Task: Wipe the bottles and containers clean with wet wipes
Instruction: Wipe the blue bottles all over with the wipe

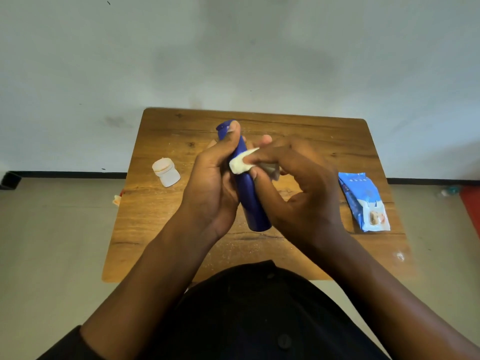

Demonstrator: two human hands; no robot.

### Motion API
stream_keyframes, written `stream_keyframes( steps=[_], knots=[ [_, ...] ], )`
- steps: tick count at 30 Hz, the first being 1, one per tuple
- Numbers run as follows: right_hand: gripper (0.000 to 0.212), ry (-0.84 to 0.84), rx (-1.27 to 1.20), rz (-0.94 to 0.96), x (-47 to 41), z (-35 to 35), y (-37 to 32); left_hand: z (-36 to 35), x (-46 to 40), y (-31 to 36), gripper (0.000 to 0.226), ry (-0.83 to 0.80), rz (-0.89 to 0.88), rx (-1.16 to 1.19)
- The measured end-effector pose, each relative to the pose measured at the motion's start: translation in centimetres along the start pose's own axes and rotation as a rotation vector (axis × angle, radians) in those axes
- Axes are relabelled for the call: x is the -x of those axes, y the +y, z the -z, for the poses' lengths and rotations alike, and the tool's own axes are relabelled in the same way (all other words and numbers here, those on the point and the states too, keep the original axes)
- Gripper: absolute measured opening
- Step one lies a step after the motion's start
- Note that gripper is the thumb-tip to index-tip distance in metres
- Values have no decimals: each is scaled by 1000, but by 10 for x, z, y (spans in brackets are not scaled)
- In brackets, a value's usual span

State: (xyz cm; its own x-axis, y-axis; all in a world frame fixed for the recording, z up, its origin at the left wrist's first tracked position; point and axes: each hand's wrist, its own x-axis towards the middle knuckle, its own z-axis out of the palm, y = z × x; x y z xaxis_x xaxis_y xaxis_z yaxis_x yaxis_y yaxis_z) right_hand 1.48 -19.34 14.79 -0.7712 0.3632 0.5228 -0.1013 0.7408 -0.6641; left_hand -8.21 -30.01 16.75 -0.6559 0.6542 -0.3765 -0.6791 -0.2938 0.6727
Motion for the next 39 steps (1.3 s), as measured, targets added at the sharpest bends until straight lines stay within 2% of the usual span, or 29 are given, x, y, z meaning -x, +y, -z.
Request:
stream_keyframes(
  steps=[2,4,6,10,13,16,19,24,27,29,31,34,39],
  knots=[
    [16,-46,7,21,11,-2,-1,1,0,2,54,84,12,-17],
    [16,-88,76,39,21,-4,0,2,-1,2,33,137,12,-20],
    [16,-105,140,49,23,-5,2,4,1,0,26,174,13,-40],
    [15,-41,220,46,9,-3,6,2,3,-2,46,75,26,-102],
    [19,35,259,3,-9,-2,9,0,6,-6,56,-23,83,-31],
    [21,75,242,-6,-18,-1,9,5,3,-9,52,-75,108,4],
    [21,73,229,17,-12,0,5,8,2,-9,50,-105,60,21],
    [19,-41,244,46,17,2,10,11,1,-6,47,-65,29,49],
    [20,-100,242,19,35,7,23,19,-5,-6,43,-40,-65,49],
    [18,-71,186,-78,36,14,28,23,-9,-9,40,-18,-137,-79],
    [14,7,100,-221,28,22,27,26,-12,-14,35,16,-246,-338],
    [10,133,-23,-385,9,33,18,27,-13,-21,26,-53,-425,-671],
    [11,184,-157,-376,-17,48,1,29,-15,-25,31,-212,-532,-915]
  ],
)
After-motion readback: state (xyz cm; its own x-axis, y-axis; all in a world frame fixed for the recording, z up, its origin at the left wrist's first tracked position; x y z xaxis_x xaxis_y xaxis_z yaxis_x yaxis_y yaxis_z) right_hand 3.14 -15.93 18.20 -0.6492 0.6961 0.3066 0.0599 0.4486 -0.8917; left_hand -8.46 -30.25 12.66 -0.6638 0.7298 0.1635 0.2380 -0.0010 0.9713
